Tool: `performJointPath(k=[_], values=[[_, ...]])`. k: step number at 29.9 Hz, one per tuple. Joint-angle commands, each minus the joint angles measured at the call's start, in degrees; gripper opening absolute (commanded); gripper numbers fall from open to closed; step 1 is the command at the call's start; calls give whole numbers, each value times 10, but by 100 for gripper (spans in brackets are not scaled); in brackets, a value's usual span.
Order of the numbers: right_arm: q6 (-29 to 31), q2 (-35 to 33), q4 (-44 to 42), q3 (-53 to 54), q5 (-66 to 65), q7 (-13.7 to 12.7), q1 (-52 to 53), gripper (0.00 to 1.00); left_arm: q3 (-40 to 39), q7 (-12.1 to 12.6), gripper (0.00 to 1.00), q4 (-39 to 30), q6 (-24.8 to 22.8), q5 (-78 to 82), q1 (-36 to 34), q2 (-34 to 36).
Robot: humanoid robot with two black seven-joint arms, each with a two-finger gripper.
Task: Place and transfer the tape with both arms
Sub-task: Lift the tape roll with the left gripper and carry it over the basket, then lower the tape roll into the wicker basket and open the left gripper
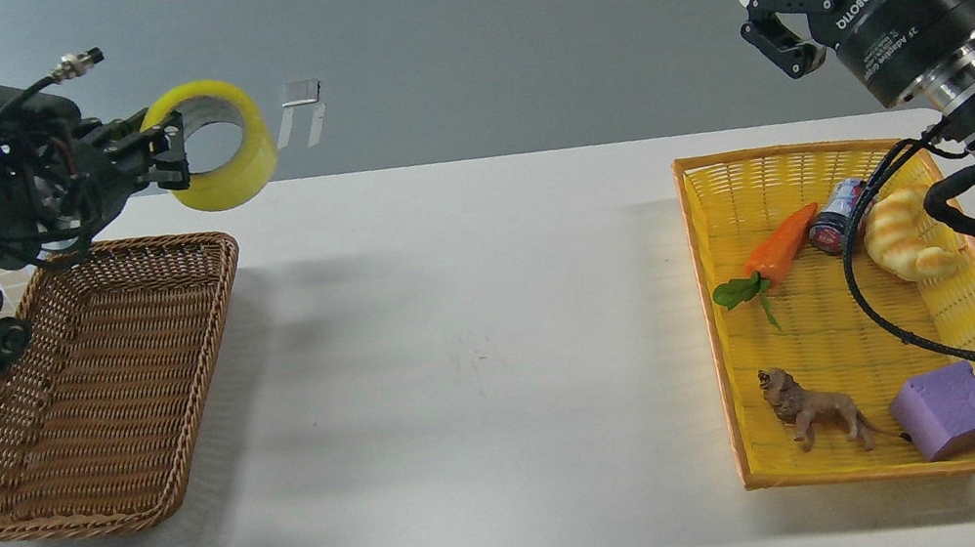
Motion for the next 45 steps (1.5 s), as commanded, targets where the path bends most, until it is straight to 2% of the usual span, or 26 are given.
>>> performJointPath(k=[1, 2, 3, 5, 8, 9, 11, 12, 14, 18, 32, 38, 43, 45], values=[[0, 0, -1, -2, 0, -2, -1, 100, 1, -37, 0, 2, 25, -22, 53, 68], [0, 0, -1, -2, 0, -3, -4, 100, 1, -55, 0, 6, 42, -24, 73, 82], [0, 0, -1, -2, 0, -3, -4, 100, 1, -55, 0, 6, 43, -24, 73, 82], [0, 0, 0, -3, 0, -3, -8, 100, 1, -75, 0, 20, 74, -25, 112, 91], [0, 1, 2, -4, 0, -3, -13, 100, 0, -85, 0, 43, 111, -26, 169, 96], [0, 1, 2, -4, 0, -3, -13, 100, 0, -85, 0, 43, 111, -26, 169, 96], [0, 2, 2, -5, 0, -3, -15, 100, 1, -101, 0, 63, 138, -30, 193, 96], [0, 2, 2, -5, 0, -3, -15, 100, 1, -106, 0, 70, 141, -30, 196, 96], [0, 2, 3, -8, 0, -3, -18, 100, 1, -134, 0, 102, 144, -31, 203, 93], [0, 2, 4, -8, 0, -3, -24, 100, 2, -154, 0, 131, 145, -40, 210, 90], [0, 1, 6, -9, 0, -3, -32, 100, 3, -156, 0, 135, 145, -50, 233, 53], [0, 1, 7, -9, 0, -3, -34, 100, 4, -159, 0, 160, 145, -50, 232, 28], [0, 3, 7, -8, 0, -3, -40, 100, 3, -203, 0, 194, 145, -50, 232, 22], [0, 4, 7, -8, 0, -3, -42, 100, 3, -226, 5, 216, 145, -51, 231, 15]])
